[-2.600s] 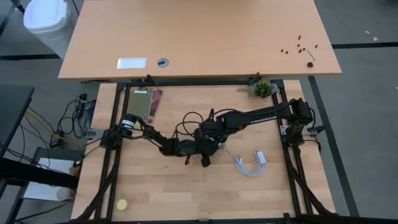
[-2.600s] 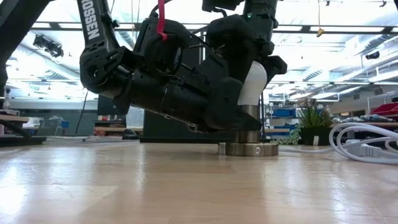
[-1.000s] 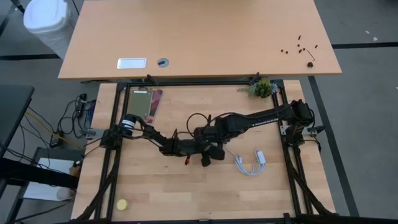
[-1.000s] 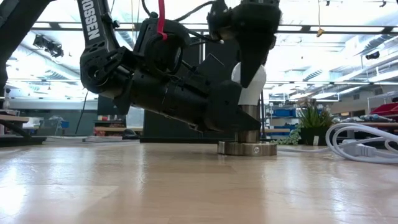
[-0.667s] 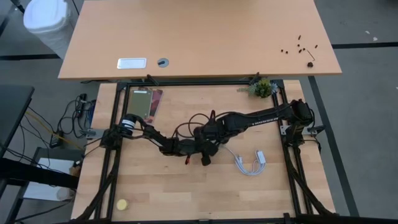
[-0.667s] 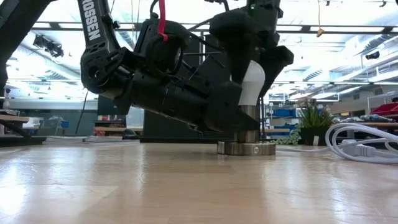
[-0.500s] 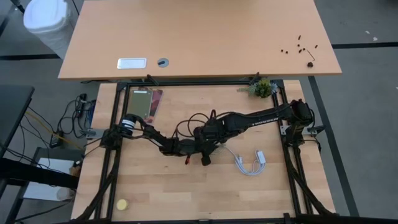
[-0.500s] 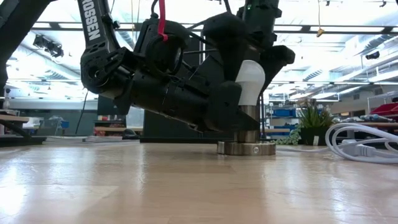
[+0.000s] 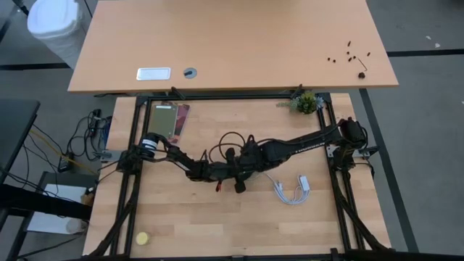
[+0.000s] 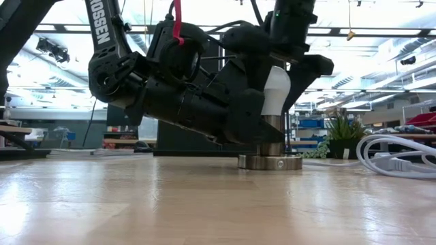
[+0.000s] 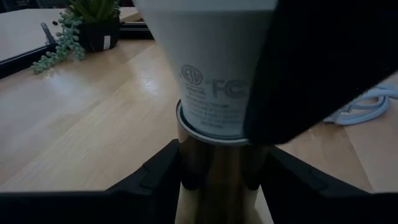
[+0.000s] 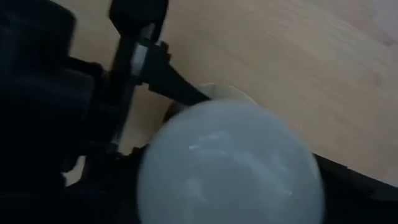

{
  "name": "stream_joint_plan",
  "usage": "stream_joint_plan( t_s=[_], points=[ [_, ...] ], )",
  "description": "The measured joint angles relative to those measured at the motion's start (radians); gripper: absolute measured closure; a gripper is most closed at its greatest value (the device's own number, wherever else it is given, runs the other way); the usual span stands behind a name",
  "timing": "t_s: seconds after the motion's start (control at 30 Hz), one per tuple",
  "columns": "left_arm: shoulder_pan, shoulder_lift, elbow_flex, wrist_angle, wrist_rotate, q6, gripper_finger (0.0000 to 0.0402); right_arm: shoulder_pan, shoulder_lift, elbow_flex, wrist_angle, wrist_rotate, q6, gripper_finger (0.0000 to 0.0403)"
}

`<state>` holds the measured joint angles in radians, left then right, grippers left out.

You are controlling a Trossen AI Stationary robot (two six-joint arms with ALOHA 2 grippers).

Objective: Screw lightbulb
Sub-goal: Remove the white lightbulb from the desk lamp

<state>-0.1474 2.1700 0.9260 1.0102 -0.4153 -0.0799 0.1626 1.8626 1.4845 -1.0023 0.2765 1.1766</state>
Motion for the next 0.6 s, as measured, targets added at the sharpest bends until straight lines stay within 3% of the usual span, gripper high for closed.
stream_joint_plan(
  t_s=[0.3,0.43,0.6],
  points=[
    [0.0,0.0,0.0,-0.001,0.009,-0.003,0.0213,-0.001,0.0,-0.001,0.019,0.012,-0.049,0.0147],
    [0.0,0.0,0.0,-0.003,0.013,-0.004,0.0213,-0.003,0.0,-0.001,0.015,-0.02,-0.104,0.0147],
    [-0.001,0.0,0.002,-0.005,0.013,-0.002,0.0213,-0.003,0.0,0.0,0.011,-0.04,-0.285,0.013]
  ],
)
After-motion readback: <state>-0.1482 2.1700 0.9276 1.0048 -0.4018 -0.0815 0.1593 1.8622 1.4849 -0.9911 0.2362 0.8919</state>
